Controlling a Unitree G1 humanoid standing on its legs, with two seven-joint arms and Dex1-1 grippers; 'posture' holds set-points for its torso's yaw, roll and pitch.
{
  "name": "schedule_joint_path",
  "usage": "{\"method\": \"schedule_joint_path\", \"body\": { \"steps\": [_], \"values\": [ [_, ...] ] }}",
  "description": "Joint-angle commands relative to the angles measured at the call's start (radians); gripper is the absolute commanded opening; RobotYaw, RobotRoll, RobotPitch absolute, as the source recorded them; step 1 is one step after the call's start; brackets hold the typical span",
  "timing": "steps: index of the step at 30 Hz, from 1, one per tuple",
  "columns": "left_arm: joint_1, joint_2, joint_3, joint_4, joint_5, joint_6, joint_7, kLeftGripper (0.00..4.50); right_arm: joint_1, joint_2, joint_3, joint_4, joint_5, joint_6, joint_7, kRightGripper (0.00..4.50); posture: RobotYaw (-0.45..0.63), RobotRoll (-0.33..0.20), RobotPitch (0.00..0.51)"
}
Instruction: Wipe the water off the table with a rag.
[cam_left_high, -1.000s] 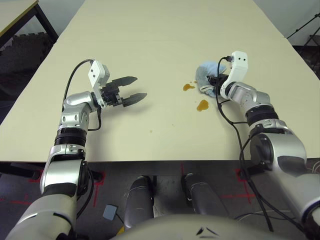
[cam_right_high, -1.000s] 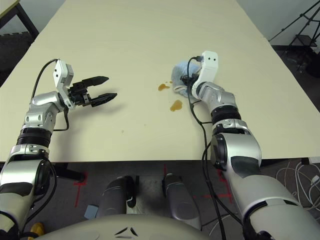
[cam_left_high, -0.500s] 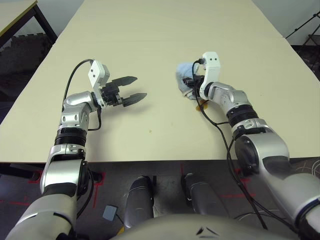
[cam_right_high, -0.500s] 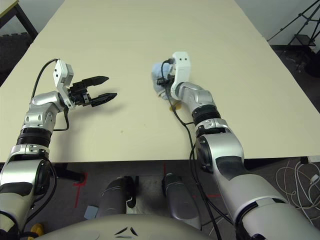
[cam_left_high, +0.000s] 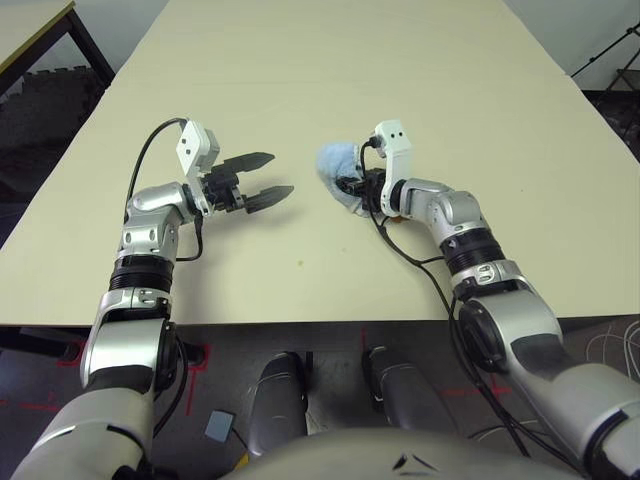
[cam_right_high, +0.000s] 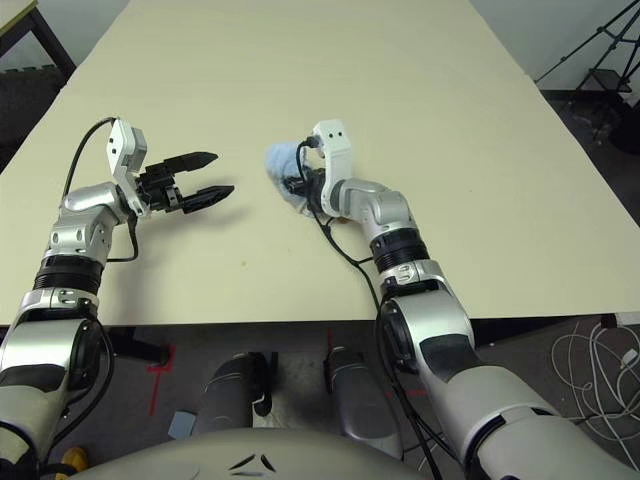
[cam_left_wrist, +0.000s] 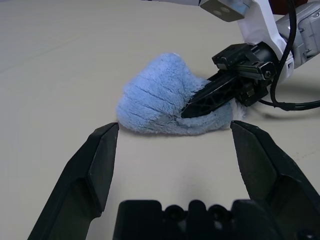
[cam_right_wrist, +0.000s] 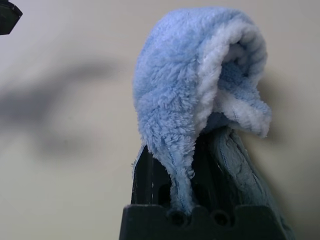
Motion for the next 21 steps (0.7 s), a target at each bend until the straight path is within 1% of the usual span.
{"method": "schedule_joint_path", "body": {
  "steps": [1, 4, 9, 21],
  "values": [
    [0.015, 0.002, -0.006, -0.003, 0.01, -0.004, 0.003, 4.5, -0.008, -0.019, -0.033, 0.137, -0.04, -0.073, -0.139, 0.05, -0.2, 0.0, 0.129],
    [0.017, 0.001, -0.005, -0.005, 0.01, -0.005, 0.005, 4.5, -0.057, -0.058, -0.072, 0.207, -0.036, -0.15, -0.205, 0.05, -0.2, 0.0, 0.127],
    [0.017, 0.002, -0.005, -0.005, 0.01, -0.006, 0.007, 4.5, -0.12, -0.117, -0.106, 0.312, -0.026, -0.237, -0.261, 0.05, -0.2, 0.0, 0.127],
    [-0.001, 0.0, -0.01, 0.017, 0.015, -0.014, 0.001, 4.5, -0.194, -0.207, -0.154, 0.42, -0.019, -0.353, -0.339, 0.05, -0.2, 0.0, 0.129]
  ]
}}
